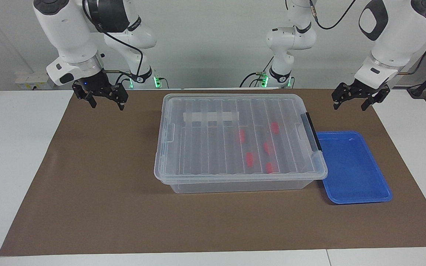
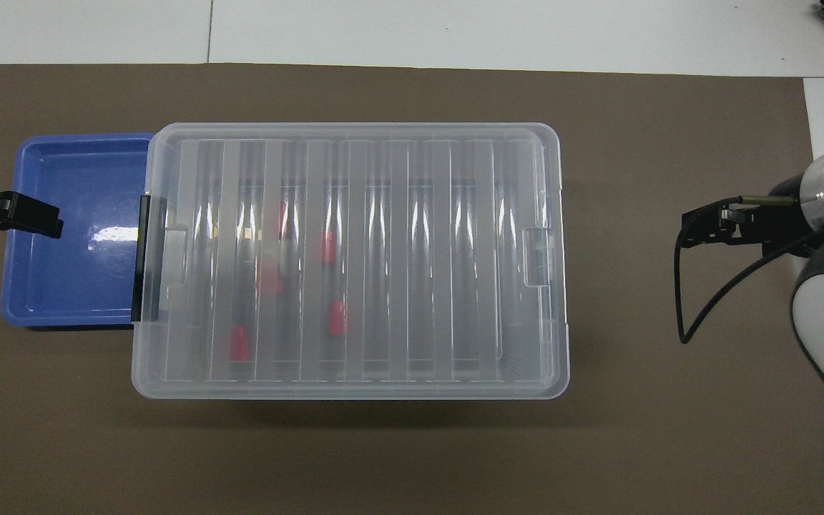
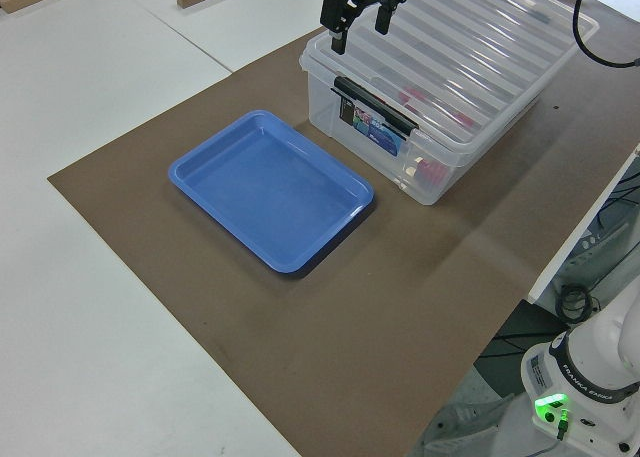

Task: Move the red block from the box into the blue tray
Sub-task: 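Move the right gripper onto the edge of the clear lid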

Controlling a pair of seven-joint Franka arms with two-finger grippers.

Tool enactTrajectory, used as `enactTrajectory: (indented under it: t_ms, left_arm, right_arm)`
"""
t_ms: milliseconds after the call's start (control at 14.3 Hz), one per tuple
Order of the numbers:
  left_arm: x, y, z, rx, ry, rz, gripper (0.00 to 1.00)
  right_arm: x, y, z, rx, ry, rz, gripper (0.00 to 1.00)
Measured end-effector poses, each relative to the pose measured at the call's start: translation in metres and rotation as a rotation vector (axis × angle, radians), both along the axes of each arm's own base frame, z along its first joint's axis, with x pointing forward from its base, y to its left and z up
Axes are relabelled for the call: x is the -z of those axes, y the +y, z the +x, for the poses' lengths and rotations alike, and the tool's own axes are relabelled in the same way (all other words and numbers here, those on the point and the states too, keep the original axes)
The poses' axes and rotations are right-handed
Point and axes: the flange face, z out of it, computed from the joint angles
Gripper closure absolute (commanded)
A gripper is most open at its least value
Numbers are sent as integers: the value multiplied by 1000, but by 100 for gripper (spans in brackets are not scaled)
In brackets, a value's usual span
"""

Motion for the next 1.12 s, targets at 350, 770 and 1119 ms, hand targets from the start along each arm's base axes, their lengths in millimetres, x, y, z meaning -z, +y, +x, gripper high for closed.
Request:
enactTrajectory:
  t_ms: [350, 770, 1119]
  left_arm:
    - [0, 0, 0, 0, 0, 0, 0]
    - [0, 0, 0, 0, 0, 0, 0]
    - [0, 0, 0, 0, 0, 0, 0]
  right_arm:
    - [0, -1, 0, 2, 0, 0, 0]
    - [8, 0, 8, 6, -56, 27, 1]
    - [60, 42, 19, 5, -97, 44, 1]
